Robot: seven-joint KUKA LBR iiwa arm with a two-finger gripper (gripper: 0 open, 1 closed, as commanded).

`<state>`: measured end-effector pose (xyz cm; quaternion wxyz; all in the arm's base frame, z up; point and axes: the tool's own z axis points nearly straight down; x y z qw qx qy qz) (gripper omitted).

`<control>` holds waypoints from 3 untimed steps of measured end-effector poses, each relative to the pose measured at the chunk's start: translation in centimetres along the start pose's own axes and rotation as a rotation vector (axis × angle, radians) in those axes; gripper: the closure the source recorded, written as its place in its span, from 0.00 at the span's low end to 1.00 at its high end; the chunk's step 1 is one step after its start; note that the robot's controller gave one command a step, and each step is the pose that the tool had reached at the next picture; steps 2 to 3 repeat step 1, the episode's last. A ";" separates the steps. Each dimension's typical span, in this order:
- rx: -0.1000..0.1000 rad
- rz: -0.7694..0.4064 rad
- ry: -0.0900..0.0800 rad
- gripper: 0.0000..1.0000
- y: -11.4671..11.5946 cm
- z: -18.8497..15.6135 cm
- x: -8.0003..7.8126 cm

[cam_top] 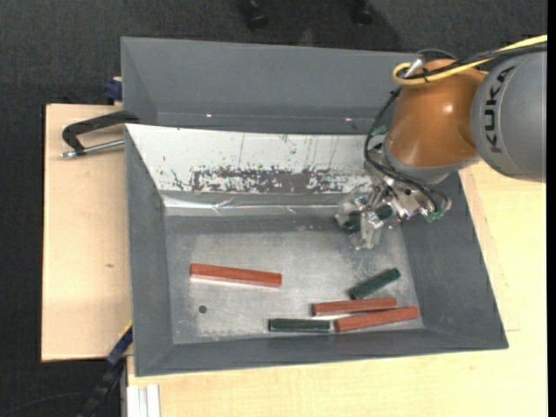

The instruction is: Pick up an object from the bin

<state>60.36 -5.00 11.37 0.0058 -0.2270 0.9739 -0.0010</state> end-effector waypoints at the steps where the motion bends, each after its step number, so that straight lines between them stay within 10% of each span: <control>1: 0.002 0.001 -0.003 1.00 -0.1 -7.0 -0.4; 3: 0.002 0.001 -0.003 1.00 -0.1 -7.0 -0.4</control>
Offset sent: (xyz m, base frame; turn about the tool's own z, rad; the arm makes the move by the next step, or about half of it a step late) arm 0.0000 0.0000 0.0637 0.0000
